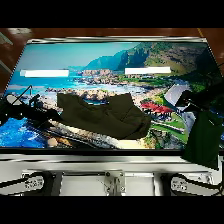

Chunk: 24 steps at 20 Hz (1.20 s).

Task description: Fold the shirts.

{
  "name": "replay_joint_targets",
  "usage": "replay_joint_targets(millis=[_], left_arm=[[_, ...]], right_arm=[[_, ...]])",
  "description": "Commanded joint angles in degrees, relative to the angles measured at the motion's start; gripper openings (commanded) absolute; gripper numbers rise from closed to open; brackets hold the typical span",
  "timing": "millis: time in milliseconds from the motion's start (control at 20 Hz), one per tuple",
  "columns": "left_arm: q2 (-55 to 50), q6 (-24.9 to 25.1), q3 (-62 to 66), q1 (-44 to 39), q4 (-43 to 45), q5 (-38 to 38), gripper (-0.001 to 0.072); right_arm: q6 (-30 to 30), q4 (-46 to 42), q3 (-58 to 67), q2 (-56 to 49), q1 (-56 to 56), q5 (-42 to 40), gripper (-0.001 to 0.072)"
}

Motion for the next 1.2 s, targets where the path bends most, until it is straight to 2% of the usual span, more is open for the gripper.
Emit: replay_joint_targets(millis=[0, 250, 300, 350, 400, 450, 500, 550, 650, 950, 1150], left_arm=[[-3.56, 1.07, -1.88, 0.07, -3.65, 8.02, 0.0711], [-6.4, 1.86, -1.88, -1.66, -6.19, 15.37, 0.0703], [-6.56, 1.86, -1.86, -1.77, -6.58, 16.37, 0.0603], [-6.64, 1.88, -1.84, -1.77, -6.58, 16.85, 0.0431], [-6.71, 1.88, -1.84, -1.77, -6.56, 17.16, 0.0319], [-6.82, 1.88, -1.81, -1.77, -6.58, 17.27, 0.0302], [-6.84, 1.88, -1.77, -1.77, -6.58, 17.2, 0.0233], [-6.75, 2.32, -1.75, -1.77, -6.6, 17.05, 0.0105], [-6.45, 4.72, -1.29, -1.75, -6.73, 15.06, 0.0044], [-4.17, 7.26, 1.16, -1.77, -6.71, 11.5, 0.0043], [-2.97, 9.07, 1.16, -1.77, -6.73, 10.6, 0.0043]], right_arm=[[-0.02, 0.85, -1.86, -0.61, 0.17, -0.52, 0.059], [0.26, 0.94, -7.26, -0.61, 0.22, -0.28, 0.059], [0.28, 1.49, -8.61, -0.61, 0.22, -0.26, 0.0591], [0.15, 2.71, -10.38, -0.61, 0.22, -0.28, 0.0678], [-0.42, 4.33, -12.13, -0.61, 0.22, -0.44, 0.0678], [-1.18, 6.43, -14.08, -0.61, 0.22, -1.09, 0.0678], [-1.42, 8.44, -15.89, -0.61, 0.24, -1.99, 0.0679], [-1.95, 10.51, -17.73, -0.61, 0.24, -3.26, 0.0678], [-3.32, 12.44, -21.09, -0.61, 1.31, -6.23, 0.0678], [-1.42, 10.51, -28.09, -0.72, 10.23, -24.04, 0.0678], [1.75, 10.75, -28.09, -2.8, 9.97, -25.44, 0.0676]])
